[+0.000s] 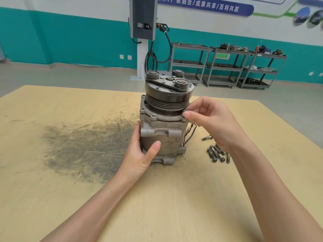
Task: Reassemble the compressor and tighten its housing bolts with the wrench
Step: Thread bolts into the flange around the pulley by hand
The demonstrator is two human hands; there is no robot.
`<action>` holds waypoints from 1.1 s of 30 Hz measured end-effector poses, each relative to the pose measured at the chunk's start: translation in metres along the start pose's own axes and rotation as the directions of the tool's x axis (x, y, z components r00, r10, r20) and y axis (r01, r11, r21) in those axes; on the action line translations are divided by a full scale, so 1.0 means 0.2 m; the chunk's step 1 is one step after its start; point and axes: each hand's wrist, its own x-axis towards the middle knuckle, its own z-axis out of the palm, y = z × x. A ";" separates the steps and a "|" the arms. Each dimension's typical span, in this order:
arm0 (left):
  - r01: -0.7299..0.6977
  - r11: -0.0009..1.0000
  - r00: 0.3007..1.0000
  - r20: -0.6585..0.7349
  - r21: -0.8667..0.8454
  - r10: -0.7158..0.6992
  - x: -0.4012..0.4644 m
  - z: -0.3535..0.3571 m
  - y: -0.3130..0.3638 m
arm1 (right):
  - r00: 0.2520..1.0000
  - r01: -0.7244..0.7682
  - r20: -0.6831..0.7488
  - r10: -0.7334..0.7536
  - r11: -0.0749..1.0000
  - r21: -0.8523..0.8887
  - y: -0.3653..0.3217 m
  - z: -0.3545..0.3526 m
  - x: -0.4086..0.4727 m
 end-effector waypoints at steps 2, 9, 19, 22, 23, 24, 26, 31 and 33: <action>-0.004 1.000 1.000 -0.001 0.002 0.004 0.00 0.00 0.00 | 0.995 0.050 -0.081 -0.052 0.998 -0.032 0.02 0.04 -0.02; -0.014 1.000 1.000 -0.013 0.014 0.014 0.00 0.00 0.00 | 0.993 0.095 -0.082 -0.088 0.992 0.083 0.05 0.07 -0.07; -0.016 1.000 1.000 -0.023 0.005 0.016 0.01 0.00 -0.03 | 0.991 0.067 -0.130 -0.040 0.975 0.211 0.06 0.08 -0.05; -0.020 1.000 1.000 -0.014 -0.015 0.019 0.01 0.00 -0.03 | 0.967 0.112 -0.243 -0.075 0.984 0.140 0.08 0.14 -0.05; -0.020 1.000 1.000 -0.013 -0.017 0.019 0.01 0.01 -0.03 | 0.960 0.126 -0.263 -0.092 0.985 0.115 0.09 0.15 -0.06; -0.019 1.000 1.000 -0.014 -0.018 0.018 0.01 0.01 -0.03 | 0.957 0.135 -0.270 -0.103 0.985 0.104 0.10 0.16 -0.06; -0.017 1.000 1.000 -0.015 -0.020 0.017 0.01 0.00 -0.04 | 0.961 0.145 -0.251 -0.114 0.983 0.110 0.10 0.16 -0.08; -0.042 0.999 0.999 -0.021 -0.023 0.041 0.02 0.01 -0.04 | 0.973 0.111 -0.219 -0.071 0.978 0.174 0.10 0.15 -0.08; -0.055 0.998 0.998 -0.023 -0.017 0.055 0.02 0.01 -0.03 | 0.962 0.090 -0.269 -0.036 0.977 0.192 0.11 0.16 -0.06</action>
